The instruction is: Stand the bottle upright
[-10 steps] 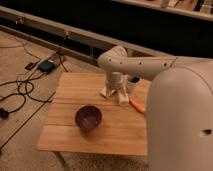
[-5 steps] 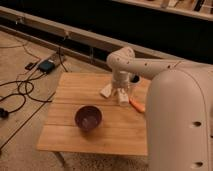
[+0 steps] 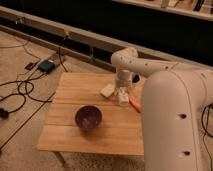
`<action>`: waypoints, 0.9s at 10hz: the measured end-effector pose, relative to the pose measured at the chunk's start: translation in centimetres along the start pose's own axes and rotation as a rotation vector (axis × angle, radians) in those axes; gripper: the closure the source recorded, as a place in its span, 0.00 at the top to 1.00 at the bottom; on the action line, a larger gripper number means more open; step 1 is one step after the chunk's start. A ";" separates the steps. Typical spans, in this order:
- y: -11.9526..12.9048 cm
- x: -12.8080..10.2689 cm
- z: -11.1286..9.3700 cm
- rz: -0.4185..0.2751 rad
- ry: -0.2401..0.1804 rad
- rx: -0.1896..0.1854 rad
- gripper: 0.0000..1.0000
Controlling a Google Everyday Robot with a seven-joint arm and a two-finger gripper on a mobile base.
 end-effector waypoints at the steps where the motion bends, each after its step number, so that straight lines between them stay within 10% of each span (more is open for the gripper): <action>1: -0.1 -0.4 0.9 -0.004 0.010 -0.004 0.65; 9: -0.8 -2.8 5.1 0.001 0.032 -0.045 0.65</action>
